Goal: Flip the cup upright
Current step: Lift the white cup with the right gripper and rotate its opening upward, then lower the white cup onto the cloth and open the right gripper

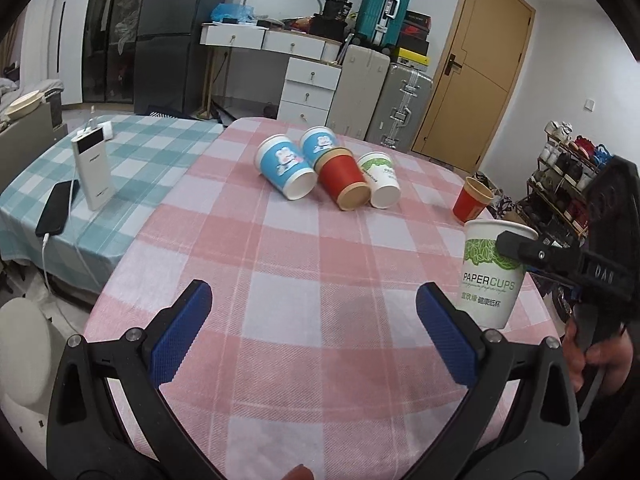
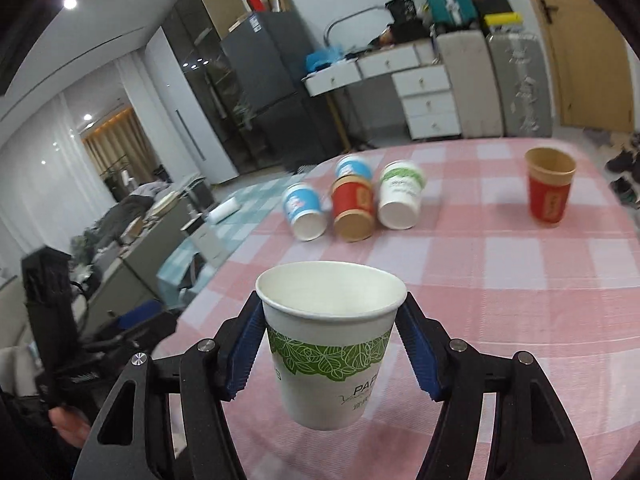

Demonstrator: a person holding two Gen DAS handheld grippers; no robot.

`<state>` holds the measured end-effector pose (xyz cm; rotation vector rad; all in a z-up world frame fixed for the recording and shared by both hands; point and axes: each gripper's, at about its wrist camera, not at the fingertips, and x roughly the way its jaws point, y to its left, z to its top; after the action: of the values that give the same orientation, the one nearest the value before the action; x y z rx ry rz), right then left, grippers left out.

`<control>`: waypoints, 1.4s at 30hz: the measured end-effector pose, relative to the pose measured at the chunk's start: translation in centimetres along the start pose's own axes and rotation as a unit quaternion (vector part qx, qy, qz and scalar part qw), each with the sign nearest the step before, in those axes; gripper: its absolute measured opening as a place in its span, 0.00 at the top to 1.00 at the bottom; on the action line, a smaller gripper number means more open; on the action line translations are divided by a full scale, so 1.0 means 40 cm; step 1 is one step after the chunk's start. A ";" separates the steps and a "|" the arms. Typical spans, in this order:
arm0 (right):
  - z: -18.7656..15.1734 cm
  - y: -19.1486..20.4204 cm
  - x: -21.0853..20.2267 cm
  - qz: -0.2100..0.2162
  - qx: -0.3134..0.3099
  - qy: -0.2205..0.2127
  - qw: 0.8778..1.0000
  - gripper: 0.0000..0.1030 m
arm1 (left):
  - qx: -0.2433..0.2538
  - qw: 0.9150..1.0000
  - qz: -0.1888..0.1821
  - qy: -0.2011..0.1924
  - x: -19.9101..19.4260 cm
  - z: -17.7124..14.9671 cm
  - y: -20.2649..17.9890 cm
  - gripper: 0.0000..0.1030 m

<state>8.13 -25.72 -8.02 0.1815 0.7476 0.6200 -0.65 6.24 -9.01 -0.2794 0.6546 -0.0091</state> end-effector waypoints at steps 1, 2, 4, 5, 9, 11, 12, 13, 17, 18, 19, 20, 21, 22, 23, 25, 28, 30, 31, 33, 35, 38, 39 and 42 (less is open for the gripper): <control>-0.007 0.002 -0.002 -0.017 -0.008 -0.012 1.000 0.35 | 0.004 1.000 0.000 -0.001 0.008 0.005 -0.013 0.01; -0.016 0.006 -0.006 -0.038 -0.017 -0.025 0.999 0.35 | 0.006 1.000 -0.001 -0.002 0.015 0.009 -0.023 0.01; -0.035 0.008 -0.006 -0.072 -0.028 -0.045 0.996 0.35 | 0.003 1.000 0.001 -0.004 0.029 0.013 -0.037 0.01; -0.044 0.003 0.004 -0.086 -0.020 -0.050 0.995 0.35 | 0.003 1.000 -0.002 -0.001 0.037 0.014 -0.042 0.01; -0.075 -0.031 0.043 -0.092 0.015 -0.036 0.995 0.35 | 0.002 1.000 -0.005 0.015 0.076 0.009 -0.059 0.01; -0.083 -0.036 0.059 -0.099 0.012 -0.023 0.995 0.35 | 0.001 1.000 -0.007 0.026 0.095 0.002 -0.064 0.01; -0.085 -0.039 0.065 -0.103 0.011 -0.019 0.994 0.35 | 0.000 1.000 -0.008 0.030 0.103 -0.001 -0.067 0.01; -0.088 -0.042 0.070 -0.103 0.013 -0.014 0.994 0.35 | 0.002 0.999 -0.010 0.033 0.109 -0.005 -0.070 0.01; -0.104 -0.034 0.062 -0.107 0.001 -0.016 0.994 0.35 | 0.004 0.999 -0.019 0.043 0.127 -0.014 -0.078 0.01; -0.108 -0.033 0.063 -0.106 -0.002 -0.016 0.994 0.35 | 0.004 0.999 -0.018 0.044 0.131 -0.015 -0.080 0.01; -0.112 -0.028 0.060 -0.105 -0.007 -0.015 0.994 0.35 | 0.003 0.999 -0.017 0.046 0.135 -0.016 -0.080 0.01; -0.118 -0.023 0.056 -0.103 -0.013 -0.014 0.994 0.35 | 0.002 0.999 -0.019 0.048 0.137 -0.016 -0.079 0.01; -0.123 -0.019 0.054 -0.101 -0.019 -0.012 0.995 0.35 | 0.001 0.999 -0.020 0.050 0.139 -0.016 -0.079 0.01; -0.129 -0.013 0.052 -0.099 -0.025 -0.009 0.995 0.35 | 0.001 0.998 -0.019 0.052 0.142 -0.017 -0.079 0.01; -0.135 -0.008 0.049 -0.098 -0.030 -0.006 0.995 0.35 | 0.001 0.998 -0.019 0.052 0.143 -0.018 -0.079 0.01; -0.148 0.000 0.048 -0.093 -0.036 0.001 0.995 0.35 | 0.002 0.998 -0.019 0.053 0.143 -0.019 -0.080 0.01; -0.163 0.012 0.045 -0.094 -0.045 0.007 0.995 0.35 | 0.002 0.998 -0.019 0.053 0.139 -0.019 -0.082 0.01; -0.169 0.014 0.044 -0.094 -0.046 0.013 0.994 0.34 | 0.001 0.998 -0.018 0.052 0.134 -0.019 -0.082 0.01; -0.172 0.013 0.046 -0.090 -0.043 0.019 0.995 0.33 | 0.002 0.999 -0.017 0.051 0.131 -0.019 -0.083 0.01; -0.179 0.009 0.056 -0.085 -0.031 0.046 0.995 0.32 | 0.001 0.999 -0.014 0.052 0.126 -0.018 -0.085 0.01; -0.190 0.006 0.062 -0.074 -0.017 0.069 0.995 0.28 | 0.001 0.998 -0.014 0.053 0.122 -0.017 -0.086 0.01; -0.206 0.006 0.043 -0.058 -0.005 0.079 0.995 0.21 | 0.004 0.999 -0.014 0.050 0.106 -0.014 -0.093 0.01; -0.209 0.009 0.027 -0.056 -0.007 0.073 0.996 0.21 | 0.005 0.999 -0.014 0.049 0.101 -0.013 -0.096 0.01; -0.198 0.014 -0.035 -0.053 -0.016 0.046 0.997 0.19 | 0.012 0.999 -0.012 0.046 0.084 -0.011 -0.113 0.01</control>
<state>1.68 -26.58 -12.77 0.0834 0.8306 0.5416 2.11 1.44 -10.20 -0.2638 0.7416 -0.0526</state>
